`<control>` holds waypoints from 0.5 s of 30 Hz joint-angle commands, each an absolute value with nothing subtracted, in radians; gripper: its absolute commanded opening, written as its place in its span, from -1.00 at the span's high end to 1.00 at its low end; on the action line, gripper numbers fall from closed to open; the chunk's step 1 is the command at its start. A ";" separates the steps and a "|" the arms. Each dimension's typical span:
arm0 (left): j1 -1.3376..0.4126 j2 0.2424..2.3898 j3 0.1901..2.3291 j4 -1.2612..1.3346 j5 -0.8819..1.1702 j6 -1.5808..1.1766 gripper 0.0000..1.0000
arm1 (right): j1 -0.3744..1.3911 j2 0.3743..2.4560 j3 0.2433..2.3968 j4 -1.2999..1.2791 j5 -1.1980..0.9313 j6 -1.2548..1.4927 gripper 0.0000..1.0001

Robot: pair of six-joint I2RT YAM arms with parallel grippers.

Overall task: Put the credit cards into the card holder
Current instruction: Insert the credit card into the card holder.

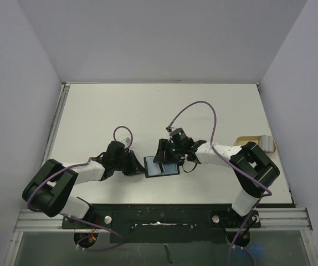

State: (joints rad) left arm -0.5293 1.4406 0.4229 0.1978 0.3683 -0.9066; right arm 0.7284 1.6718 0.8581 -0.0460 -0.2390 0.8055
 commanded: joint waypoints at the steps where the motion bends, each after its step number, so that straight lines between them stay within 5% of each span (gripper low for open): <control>1: -0.534 1.456 0.413 0.230 0.370 -0.903 0.82 | 0.749 1.693 0.848 0.029 -0.279 0.836 -0.03; 15: -0.534 1.442 0.411 0.232 0.367 -0.912 0.82 | 0.775 1.694 0.804 0.143 -0.324 0.914 0.05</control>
State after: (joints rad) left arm -0.5293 1.4410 0.4206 0.2020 0.3714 -0.9104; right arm 0.7525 1.6833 0.8146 0.0734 -0.2813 0.8761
